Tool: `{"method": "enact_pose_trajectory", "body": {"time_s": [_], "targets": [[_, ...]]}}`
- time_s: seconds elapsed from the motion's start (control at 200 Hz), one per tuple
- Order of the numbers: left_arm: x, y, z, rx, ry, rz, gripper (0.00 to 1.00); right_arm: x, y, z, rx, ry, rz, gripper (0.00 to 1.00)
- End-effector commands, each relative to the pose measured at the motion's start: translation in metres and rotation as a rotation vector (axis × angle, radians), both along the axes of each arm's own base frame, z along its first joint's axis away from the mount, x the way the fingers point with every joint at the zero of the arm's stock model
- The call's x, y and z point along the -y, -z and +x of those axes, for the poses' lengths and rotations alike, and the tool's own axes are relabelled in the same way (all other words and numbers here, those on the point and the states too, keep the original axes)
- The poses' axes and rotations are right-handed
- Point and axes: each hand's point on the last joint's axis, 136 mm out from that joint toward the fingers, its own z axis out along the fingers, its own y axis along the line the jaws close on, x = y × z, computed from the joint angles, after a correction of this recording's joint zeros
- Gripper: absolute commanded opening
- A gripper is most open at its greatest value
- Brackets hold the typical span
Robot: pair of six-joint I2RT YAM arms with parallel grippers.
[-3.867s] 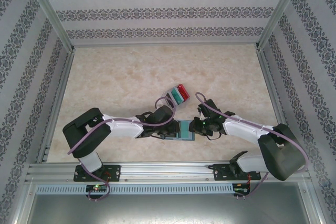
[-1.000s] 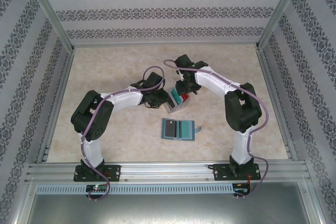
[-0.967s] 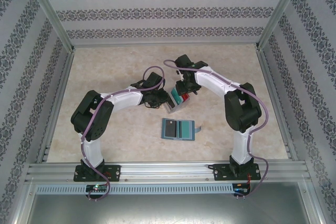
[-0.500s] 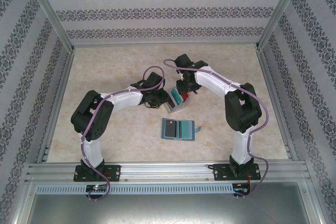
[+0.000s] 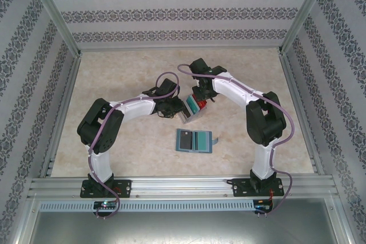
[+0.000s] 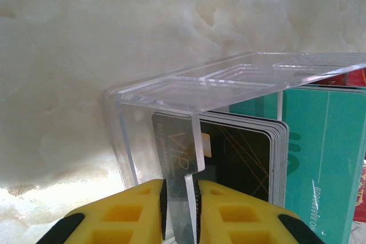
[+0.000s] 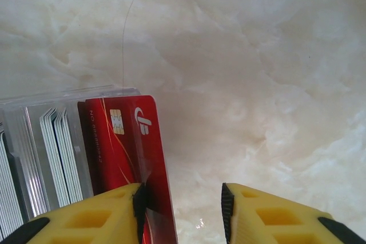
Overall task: Put the credit cards into the card holder
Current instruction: Pick up the credit card from the storage box.
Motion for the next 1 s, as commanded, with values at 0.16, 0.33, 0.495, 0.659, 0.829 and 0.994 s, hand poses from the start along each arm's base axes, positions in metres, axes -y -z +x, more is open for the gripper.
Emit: {"method": "enact_pose_trajectory", "body": {"time_s": [0.16, 0.33, 0.495, 0.659, 0.829, 0.994], "targets": [[-0.011, 0.021, -0.011, -0.073, 0.004, 0.044, 0.22, -0.005, -0.018, 0.001, 0.025, -0.015, 0.02, 0.3], [-0.011, 0.022, -0.013, -0.076, 0.005, 0.045, 0.22, -0.006, -0.02, 0.001, 0.028, -0.016, 0.029, 0.21], [-0.012, 0.022, -0.013, -0.076, 0.001, 0.043, 0.22, -0.004, -0.027, 0.001, 0.042, -0.013, 0.027, 0.16], [-0.01, 0.019, -0.012, -0.069, 0.006, 0.043, 0.22, -0.003, -0.041, -0.001, 0.069, -0.006, 0.043, 0.15], [-0.011, 0.017, -0.011, -0.068, 0.007, 0.043, 0.22, -0.008, -0.05, -0.005, 0.074, -0.007, 0.097, 0.03], [-0.008, 0.009, -0.01, -0.045, 0.011, 0.025, 0.24, -0.017, -0.066, -0.014, 0.061, 0.017, 0.22, 0.02]]}}
